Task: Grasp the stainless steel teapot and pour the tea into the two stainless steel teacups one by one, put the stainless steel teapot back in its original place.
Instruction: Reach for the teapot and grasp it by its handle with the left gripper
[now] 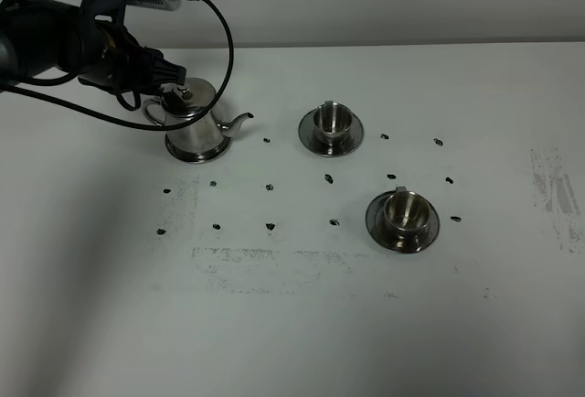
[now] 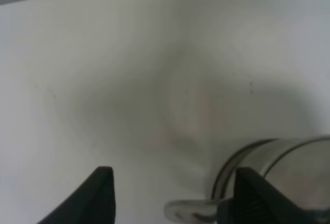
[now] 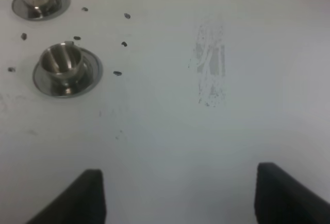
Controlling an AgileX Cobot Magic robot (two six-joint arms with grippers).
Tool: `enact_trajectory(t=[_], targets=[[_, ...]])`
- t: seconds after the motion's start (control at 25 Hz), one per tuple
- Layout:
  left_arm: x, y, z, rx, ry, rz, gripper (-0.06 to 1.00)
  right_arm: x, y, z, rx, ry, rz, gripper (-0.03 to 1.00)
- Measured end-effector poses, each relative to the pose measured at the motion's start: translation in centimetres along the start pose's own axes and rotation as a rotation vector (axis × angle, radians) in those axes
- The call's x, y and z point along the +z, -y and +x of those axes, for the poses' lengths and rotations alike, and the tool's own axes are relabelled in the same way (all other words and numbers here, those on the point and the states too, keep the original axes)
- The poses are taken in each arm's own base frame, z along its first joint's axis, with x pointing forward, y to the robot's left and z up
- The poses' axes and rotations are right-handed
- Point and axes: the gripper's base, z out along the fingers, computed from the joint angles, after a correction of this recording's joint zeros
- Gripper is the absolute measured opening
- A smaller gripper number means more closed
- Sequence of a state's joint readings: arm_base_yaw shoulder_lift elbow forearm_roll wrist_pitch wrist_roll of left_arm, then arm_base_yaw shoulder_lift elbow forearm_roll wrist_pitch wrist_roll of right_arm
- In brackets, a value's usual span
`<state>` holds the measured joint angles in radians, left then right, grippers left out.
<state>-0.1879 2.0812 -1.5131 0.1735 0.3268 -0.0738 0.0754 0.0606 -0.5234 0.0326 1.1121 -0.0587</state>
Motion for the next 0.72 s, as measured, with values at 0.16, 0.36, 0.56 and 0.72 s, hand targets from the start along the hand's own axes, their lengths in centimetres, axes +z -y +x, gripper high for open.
enact_trajectory(t=[0.16,0.36,0.56,0.72], targets=[[0.0,-0.5,-0.6,-0.016,0.069,-0.002,0.48,0.0,0.0,0.0,0.0,0.0,0.0,0.59],[0.7,-0.5,-0.5,-0.019,0.093,0.001,0.48,0.0,0.0,0.0,0.0,0.0,0.0,0.59],[1.7,-0.4,0.0,-0.02,0.07,0.004,0.48,0.0,0.0,0.0,0.0,0.0,0.0,0.59],[1.7,-0.4,0.3,-0.016,0.04,0.002,0.48,0.0,0.0,0.0,0.0,0.0,0.0,0.59]])
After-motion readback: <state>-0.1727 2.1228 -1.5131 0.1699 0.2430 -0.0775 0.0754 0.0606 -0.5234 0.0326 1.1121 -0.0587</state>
